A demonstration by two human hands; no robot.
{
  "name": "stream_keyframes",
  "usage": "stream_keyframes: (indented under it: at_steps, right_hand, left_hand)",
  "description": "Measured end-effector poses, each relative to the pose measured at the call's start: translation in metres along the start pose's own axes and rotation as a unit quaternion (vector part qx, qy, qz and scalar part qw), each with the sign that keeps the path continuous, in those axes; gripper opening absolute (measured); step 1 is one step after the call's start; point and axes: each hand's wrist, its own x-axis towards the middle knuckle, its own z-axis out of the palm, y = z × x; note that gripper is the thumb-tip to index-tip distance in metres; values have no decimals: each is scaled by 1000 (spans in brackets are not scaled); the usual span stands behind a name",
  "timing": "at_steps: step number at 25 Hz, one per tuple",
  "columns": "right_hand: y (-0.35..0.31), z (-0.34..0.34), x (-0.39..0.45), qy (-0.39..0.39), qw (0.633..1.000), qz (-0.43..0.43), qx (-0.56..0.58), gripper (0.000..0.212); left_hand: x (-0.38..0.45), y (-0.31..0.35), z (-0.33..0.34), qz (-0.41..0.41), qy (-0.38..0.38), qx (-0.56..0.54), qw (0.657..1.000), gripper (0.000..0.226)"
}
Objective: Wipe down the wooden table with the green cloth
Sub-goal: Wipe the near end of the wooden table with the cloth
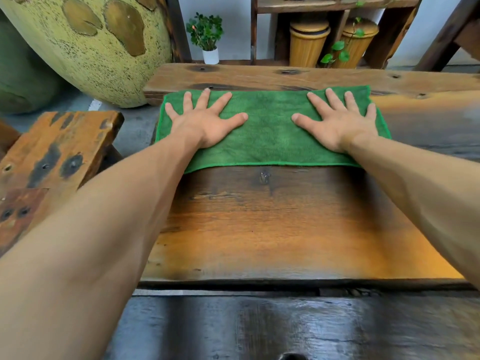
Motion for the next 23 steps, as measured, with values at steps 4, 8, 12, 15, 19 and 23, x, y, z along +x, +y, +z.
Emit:
stream_keyframes:
  at_steps: [4, 8, 12, 15, 19, 23]
  right_hand:
    - [0, 1, 4, 1, 1000, -1, 6, 83]
    - [0, 4, -10, 4, 1000, -9, -4, 82]
    - [2, 10, -56, 7, 1000, -16, -13, 84]
    - [4, 21, -104, 17, 999, -18, -24, 87]
    - [10, 29, -177, -3, 999, -22, -23, 88]
    - [16, 38, -245, -12, 999, -31, -30, 88]
  left_hand:
    - [1, 1, 3, 2, 6, -2, 1000, 84]
    - [-15, -1, 7, 1, 9, 1, 1000, 84]
    - [-60, -2, 20, 13, 19, 26, 999, 83]
    - [-106, -6, 27, 16, 1, 29, 999, 82]
    - [-182, -9, 40, 16, -15, 41, 999, 82]
    - [-254, -15, 49, 14, -30, 32, 999, 82]
